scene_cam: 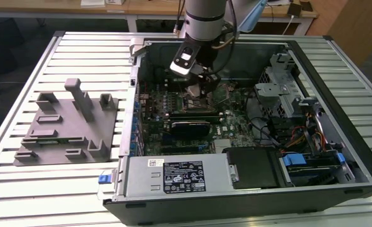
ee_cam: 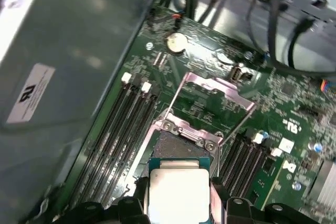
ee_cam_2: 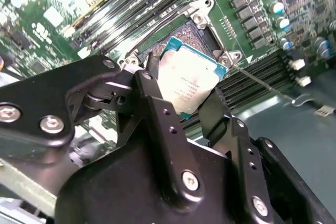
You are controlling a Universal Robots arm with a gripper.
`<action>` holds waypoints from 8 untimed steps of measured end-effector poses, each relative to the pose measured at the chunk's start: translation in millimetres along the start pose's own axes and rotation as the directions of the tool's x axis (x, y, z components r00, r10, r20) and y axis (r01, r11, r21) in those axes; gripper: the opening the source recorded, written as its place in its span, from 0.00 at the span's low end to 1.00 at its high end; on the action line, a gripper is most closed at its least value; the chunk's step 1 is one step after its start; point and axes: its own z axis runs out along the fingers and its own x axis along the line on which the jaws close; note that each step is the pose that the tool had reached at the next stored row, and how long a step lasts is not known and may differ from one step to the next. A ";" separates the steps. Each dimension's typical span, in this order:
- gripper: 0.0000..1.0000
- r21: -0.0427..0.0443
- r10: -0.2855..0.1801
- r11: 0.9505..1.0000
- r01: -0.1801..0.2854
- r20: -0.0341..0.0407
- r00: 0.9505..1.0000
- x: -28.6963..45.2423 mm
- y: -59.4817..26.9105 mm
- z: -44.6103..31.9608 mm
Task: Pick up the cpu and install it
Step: 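Place the cpu into insertion slot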
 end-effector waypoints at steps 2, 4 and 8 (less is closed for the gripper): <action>0.54 0.000 0.036 0.999 -0.036 0.001 0.999 0.0 0.0 0.4; 0.54 0.000 0.072 0.997 -0.072 0.003 0.997 0.0 0.0 0.7; 0.54 0.000 0.145 0.989 -0.145 0.005 0.989 0.0 -0.1 1.6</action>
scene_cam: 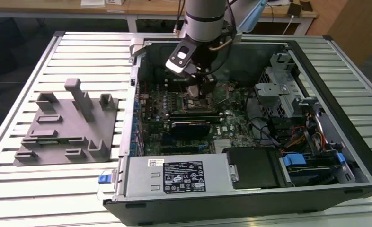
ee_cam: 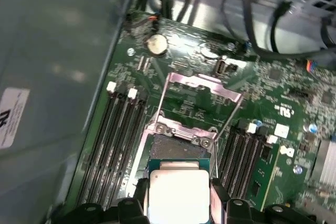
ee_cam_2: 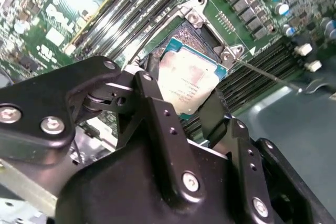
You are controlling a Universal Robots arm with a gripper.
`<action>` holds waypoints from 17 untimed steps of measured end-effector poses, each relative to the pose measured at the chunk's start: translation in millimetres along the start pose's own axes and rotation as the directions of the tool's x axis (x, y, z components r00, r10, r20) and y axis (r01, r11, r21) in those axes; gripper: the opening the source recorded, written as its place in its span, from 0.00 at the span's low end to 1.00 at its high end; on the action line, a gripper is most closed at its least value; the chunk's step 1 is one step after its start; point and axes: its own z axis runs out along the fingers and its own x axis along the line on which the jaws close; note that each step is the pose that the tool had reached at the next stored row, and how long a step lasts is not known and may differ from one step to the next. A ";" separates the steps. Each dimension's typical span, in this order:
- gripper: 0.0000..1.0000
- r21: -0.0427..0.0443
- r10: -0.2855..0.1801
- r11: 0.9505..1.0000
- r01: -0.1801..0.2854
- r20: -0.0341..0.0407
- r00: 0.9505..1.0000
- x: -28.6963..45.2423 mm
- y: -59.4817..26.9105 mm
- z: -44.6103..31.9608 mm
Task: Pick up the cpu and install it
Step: 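Place the cpu into insertion slot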
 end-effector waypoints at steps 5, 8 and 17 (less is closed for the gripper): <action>0.54 0.000 0.091 0.996 -0.091 0.003 0.996 0.0 0.0 1.2; 0.54 0.000 0.144 0.990 -0.144 0.005 0.990 0.0 -0.1 1.9; 0.54 0.000 0.261 0.965 -0.261 0.010 0.965 0.0 -0.1 3.4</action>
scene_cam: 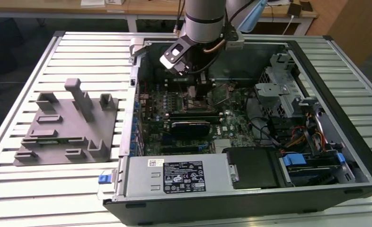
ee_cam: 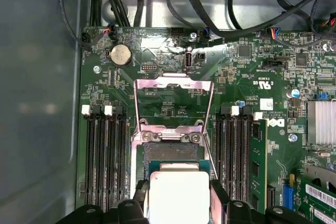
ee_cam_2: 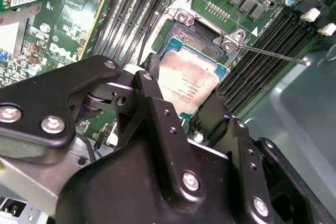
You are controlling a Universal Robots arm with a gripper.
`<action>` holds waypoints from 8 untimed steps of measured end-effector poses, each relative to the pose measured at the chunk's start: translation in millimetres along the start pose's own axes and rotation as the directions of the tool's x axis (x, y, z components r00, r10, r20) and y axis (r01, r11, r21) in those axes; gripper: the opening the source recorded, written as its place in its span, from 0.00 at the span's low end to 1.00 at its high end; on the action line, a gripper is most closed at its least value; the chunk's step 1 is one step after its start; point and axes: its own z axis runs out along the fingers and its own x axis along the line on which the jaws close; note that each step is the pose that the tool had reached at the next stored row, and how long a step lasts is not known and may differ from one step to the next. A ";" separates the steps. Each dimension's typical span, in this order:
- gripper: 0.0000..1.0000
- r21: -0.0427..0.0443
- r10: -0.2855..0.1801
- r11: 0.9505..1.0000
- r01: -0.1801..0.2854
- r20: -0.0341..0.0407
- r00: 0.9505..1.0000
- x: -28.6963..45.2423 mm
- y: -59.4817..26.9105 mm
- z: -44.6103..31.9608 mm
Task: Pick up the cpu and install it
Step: 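Place the cpu into insertion slot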
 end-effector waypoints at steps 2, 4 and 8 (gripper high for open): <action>0.54 0.000 0.000 1.000 0.000 0.000 1.000 0.0 0.0 0.1; 0.54 0.000 0.000 1.000 0.000 0.000 1.000 -0.1 0.0 0.5; 0.54 -0.020 0.000 1.000 -0.001 0.000 1.000 -0.1 -0.1 2.8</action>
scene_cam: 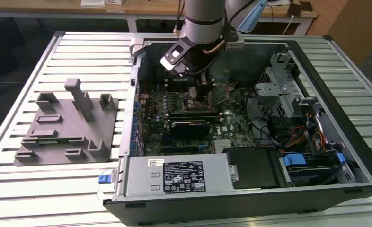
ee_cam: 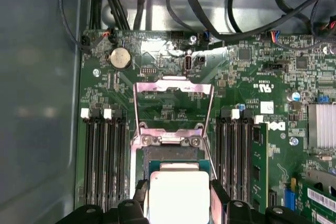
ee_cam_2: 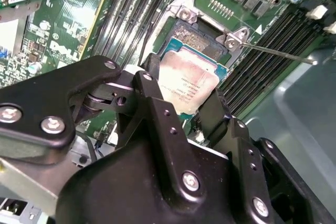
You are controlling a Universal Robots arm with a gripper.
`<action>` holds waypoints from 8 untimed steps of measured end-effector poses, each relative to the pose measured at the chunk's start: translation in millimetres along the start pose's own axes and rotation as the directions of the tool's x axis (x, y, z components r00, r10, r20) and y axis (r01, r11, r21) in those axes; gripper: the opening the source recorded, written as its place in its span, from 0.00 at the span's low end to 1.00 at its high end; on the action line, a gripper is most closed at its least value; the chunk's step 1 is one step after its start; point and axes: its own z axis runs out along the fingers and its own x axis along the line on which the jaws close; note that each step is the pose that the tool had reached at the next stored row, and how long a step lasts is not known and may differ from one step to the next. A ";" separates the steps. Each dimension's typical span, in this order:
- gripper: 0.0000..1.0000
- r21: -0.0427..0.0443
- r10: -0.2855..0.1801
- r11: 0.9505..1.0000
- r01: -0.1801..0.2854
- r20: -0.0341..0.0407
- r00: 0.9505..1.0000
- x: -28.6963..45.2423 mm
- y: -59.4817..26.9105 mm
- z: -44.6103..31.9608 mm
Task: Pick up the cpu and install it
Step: 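Place the cpu into insertion slot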
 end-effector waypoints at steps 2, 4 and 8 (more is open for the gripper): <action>0.54 -0.010 0.000 1.000 0.000 0.000 1.000 0.1 0.0 1.4; 0.54 -0.010 0.000 1.000 0.000 0.000 1.000 0.0 0.0 2.4; 0.54 -0.010 0.000 1.000 0.000 0.000 1.000 0.1 -0.3 5.5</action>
